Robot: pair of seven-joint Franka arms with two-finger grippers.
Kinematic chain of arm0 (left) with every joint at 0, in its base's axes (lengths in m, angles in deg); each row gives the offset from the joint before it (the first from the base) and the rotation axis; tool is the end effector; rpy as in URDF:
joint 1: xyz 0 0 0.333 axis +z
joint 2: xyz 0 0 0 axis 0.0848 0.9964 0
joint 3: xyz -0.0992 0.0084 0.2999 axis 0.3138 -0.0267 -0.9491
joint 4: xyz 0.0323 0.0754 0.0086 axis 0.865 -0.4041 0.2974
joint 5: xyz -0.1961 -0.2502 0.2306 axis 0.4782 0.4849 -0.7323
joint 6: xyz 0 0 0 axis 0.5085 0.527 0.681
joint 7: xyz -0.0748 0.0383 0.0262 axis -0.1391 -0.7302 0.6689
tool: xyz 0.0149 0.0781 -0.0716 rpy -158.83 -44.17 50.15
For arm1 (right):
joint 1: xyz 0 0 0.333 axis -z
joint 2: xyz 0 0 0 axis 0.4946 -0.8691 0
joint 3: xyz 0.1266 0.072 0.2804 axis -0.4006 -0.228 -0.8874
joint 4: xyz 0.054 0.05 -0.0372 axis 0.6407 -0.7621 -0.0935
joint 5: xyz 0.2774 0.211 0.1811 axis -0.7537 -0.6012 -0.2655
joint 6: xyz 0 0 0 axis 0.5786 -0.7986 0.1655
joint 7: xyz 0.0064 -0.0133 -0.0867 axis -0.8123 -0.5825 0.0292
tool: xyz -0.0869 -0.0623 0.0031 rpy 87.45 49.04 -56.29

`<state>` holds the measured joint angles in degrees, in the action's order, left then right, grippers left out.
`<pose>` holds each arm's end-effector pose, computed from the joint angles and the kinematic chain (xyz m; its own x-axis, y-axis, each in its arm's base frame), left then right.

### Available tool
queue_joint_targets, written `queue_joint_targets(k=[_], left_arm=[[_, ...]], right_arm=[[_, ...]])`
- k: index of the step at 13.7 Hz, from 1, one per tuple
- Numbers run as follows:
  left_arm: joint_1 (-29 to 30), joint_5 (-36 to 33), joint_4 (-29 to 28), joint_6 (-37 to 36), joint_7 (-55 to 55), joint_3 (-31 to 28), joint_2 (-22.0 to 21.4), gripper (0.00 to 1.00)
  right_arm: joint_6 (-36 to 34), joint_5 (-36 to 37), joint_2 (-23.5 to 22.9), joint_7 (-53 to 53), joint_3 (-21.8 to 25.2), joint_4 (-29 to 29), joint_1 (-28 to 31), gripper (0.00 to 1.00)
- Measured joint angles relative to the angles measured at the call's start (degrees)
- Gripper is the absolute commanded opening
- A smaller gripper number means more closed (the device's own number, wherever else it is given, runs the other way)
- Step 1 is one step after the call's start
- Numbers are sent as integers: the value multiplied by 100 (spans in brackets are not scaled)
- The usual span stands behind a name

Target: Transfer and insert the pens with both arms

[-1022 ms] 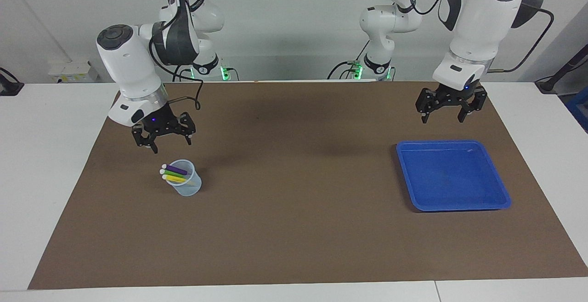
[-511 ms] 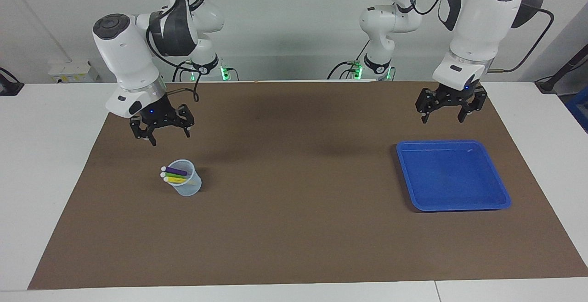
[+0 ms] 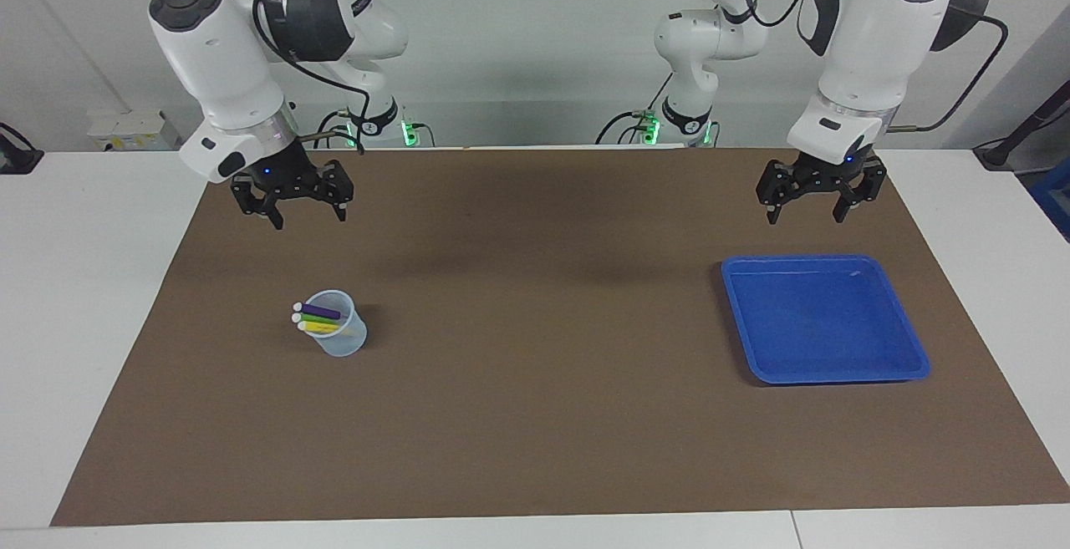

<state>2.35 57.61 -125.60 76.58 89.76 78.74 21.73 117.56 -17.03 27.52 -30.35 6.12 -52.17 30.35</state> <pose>0.5815 -0.0946 0.5936 0.9829 -0.1515 0.1049 -0.1403 -0.9843 -0.1072 0.5612 0.0504 0.5598 0.9980 0.0618 0.0093 0.0620 -0.9977 -0.0274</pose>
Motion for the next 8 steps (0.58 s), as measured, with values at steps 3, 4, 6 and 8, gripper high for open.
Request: queue_joint_targets(k=[3, 4, 6, 8], left_arm=[[0, 0, 0, 0, 0, 0, 0, 100], [0, 0, 0, 0, 0, 0, 0, 100], [0, 0, 0, 0, 0, 0, 0, 100], [0, 0, 0, 0, 0, 0, 0, 100]], right_arm=[[-426, 0, 31, 286, -22, 326, -23, 100], [-510, 0, 55, 304, -20, 414, -23, 100], [-705, 0, 124, 330, 3, 524, -14, 100], [-929, 0, 182, 331, 33, 598, 33, 100]])
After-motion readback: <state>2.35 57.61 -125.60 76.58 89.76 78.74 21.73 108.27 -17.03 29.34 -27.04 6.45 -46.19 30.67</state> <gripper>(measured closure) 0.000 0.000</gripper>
